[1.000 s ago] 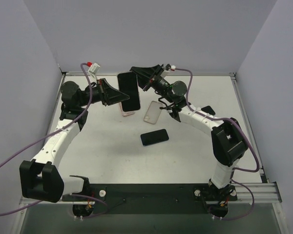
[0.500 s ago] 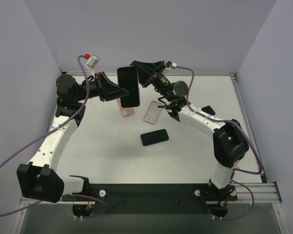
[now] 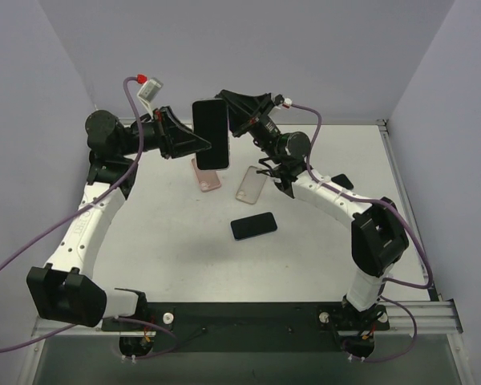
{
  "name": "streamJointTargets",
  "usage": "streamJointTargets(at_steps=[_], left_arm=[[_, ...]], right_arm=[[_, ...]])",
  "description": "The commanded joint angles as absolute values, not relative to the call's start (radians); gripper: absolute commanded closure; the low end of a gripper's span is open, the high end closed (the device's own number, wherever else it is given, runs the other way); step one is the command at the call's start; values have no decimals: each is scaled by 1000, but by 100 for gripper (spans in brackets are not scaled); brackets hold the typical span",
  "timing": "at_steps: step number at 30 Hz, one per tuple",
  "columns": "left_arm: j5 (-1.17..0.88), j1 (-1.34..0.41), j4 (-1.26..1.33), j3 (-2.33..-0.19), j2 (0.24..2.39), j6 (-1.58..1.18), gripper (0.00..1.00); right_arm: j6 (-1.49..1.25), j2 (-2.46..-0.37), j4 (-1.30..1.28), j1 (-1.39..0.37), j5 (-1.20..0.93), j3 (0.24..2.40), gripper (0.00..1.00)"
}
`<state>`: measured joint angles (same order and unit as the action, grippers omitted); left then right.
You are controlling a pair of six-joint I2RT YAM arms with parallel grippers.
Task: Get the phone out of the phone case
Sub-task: Remove the phone case from the phone.
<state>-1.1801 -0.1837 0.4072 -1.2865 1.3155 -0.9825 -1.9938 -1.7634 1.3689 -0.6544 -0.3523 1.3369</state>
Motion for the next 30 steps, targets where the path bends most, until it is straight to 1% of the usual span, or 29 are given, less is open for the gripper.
streamJointTargets(at_steps=[1, 8, 13, 17, 22, 24, 27, 30], left_arm=[[-1181, -204, 578, -1448, 1296, -925, 100], [-1204, -202, 612, -1477, 1281, -930, 100], [-1233, -202, 715, -1439, 1255, -977, 100], [-1213, -199, 748, -1393, 1238, -1005, 100], [-1169, -198, 879, -1355, 1230, -1077, 100], [-1166, -198, 967, -1356, 1242, -1143, 100], [-1160, -198, 1026, -1374, 1256, -1206, 100], [-1151, -193, 1060, -1399, 1262, -1249, 100]], right_arm=[[-2267, -1781, 1666, -693, -376, 1353, 100], [-2284, -1782, 1666, -698, -361, 1384, 100], [-2292, -1789, 1666, -698, -353, 1419, 100], [-2284, -1795, 1664, -699, -356, 1428, 100], [-2276, -1813, 1663, -707, -357, 1393, 100], [-2278, -1822, 1666, -709, -356, 1365, 100], [-2249, -1825, 1667, -704, -373, 1326, 100], [-2122, -1804, 1640, -669, -449, 1231, 100]])
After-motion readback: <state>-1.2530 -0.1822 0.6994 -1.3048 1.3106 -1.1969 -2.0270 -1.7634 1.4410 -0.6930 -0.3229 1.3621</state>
